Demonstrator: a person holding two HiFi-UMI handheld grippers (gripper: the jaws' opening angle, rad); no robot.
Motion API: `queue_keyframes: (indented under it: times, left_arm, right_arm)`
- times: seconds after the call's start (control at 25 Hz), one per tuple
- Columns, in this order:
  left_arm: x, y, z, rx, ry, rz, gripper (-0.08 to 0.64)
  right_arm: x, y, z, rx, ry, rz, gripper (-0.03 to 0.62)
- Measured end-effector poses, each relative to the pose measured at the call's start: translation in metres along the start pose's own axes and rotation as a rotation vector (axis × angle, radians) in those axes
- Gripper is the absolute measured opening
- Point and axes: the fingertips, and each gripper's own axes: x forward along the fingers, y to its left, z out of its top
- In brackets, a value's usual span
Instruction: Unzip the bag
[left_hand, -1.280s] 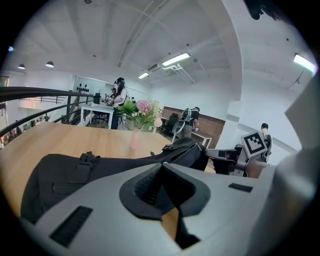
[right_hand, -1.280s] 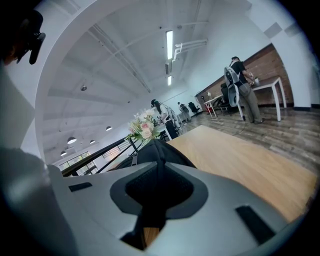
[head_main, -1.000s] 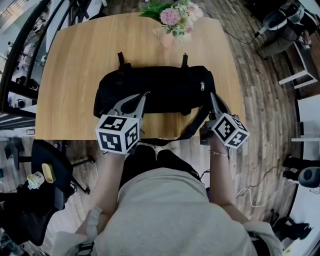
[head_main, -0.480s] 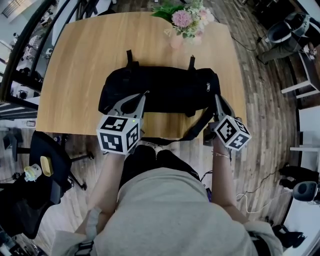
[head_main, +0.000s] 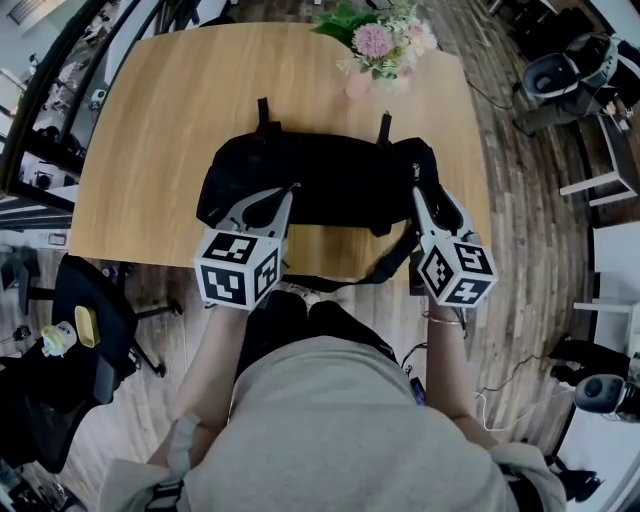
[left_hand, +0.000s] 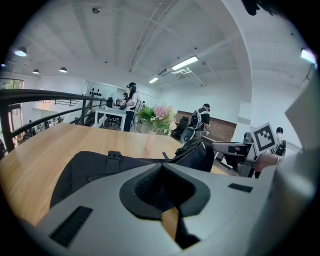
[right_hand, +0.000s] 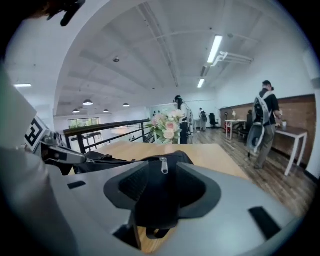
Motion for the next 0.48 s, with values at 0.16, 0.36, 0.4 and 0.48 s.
queue_keyframes:
  times: [0.16,0.36,0.4,0.48]
  left_arm:
    - [0.0,-0.001,0.0,-0.005,-0.004,-0.006,0.02]
    - [0.0,0.0,-0.002,-0.035,-0.015,-0.002,0.02]
    - [0.0,0.0,-0.002,-0.037,-0.017,-0.002,0.02]
    - [-0.001,0.0,-0.002,-0.039,-0.019,-0.003,0.02]
  right_arm:
    - [0.008,0.036,0.009,-0.166,0.009,0.113,0.167]
    - [0.026,0.085,0.013,-0.27,0.033,0.241,0.166]
    - [0.028,0.094,0.013,-0.305,0.04,0.262,0.166]
    - [0.033,0.113,0.011,-0.394,0.053,0.301,0.166]
